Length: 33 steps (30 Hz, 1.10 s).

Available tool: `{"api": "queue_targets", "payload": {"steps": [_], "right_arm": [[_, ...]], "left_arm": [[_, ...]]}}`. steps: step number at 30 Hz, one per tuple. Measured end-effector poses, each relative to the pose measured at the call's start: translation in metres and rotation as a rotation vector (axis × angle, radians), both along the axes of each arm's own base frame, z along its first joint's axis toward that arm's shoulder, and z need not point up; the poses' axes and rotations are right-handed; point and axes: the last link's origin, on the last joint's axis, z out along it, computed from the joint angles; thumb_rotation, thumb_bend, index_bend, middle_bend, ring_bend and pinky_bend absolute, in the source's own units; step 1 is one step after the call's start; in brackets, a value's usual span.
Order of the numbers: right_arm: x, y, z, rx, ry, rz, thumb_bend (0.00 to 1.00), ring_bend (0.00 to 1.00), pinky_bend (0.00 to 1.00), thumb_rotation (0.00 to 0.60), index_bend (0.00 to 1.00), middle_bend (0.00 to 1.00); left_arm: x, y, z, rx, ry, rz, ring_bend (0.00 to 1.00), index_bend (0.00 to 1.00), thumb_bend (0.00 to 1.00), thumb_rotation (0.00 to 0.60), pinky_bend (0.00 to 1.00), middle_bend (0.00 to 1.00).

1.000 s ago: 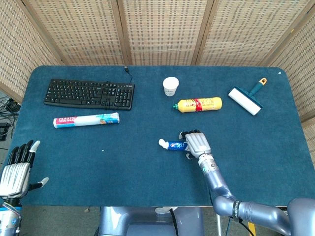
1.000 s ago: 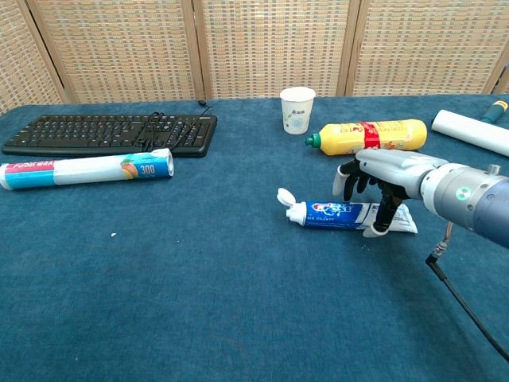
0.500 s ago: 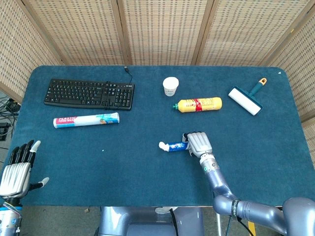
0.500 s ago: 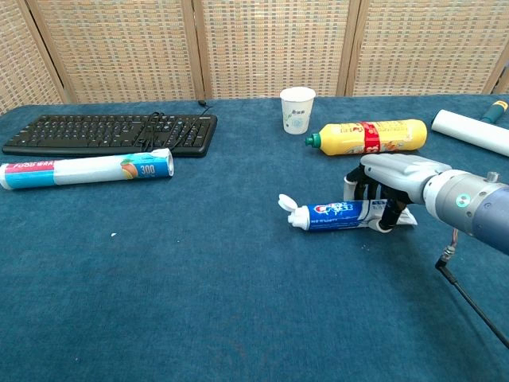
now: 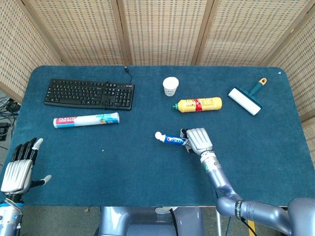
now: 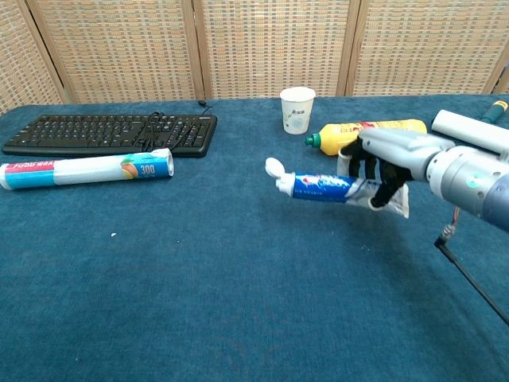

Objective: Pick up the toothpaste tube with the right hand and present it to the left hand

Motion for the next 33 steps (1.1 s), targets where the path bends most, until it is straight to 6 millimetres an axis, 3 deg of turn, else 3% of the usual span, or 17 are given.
{"api": "queue_targets", "payload": {"steps": [10,13,15,20,24,33], "right_arm": [[0.044,-0.012,0.023,-0.052,0.082,0.118,0.63,0.57,0.69,0.6,0.68,0.7],[0.06,-0.016,0.025,-0.058,0.107,0.134,0.63,0.57,0.69,0.6,0.68,0.7],[0.071,-0.019,0.025,-0.054,0.111,0.129,0.63,0.57,0.69,0.6,0.68,0.7],[0.1,-0.026,0.022,-0.032,0.104,0.11,0.63,0.57,0.69,0.6,0.68,0.7],[0.131,-0.028,0.016,-0.011,0.072,0.113,0.63,0.57,0.7,0.6,0.69,0.71],[0.164,-0.021,0.009,0.003,0.058,0.142,0.63,0.58,0.7,0.6,0.69,0.71]], "left_arm": [[0.029,0.044,0.014,0.032,-0.106,-0.143,0.0,0.0,0.0,0.6,0.0,0.0],[0.045,0.065,0.022,0.052,-0.163,-0.212,0.0,0.0,0.0,0.496,0.0,0.0],[0.055,0.077,0.025,0.046,-0.202,-0.252,0.0,0.0,0.0,0.364,0.0,0.0],[0.076,0.101,0.025,0.03,-0.336,-0.334,0.0,0.0,0.0,0.268,0.0,0.0],[0.09,0.117,0.014,0.018,-0.479,-0.386,0.0,0.0,0.0,0.147,0.0,0.0],[0.136,0.148,-0.043,-0.073,-0.802,-0.458,0.0,0.0,0.0,0.126,0.0,0.0]]}}
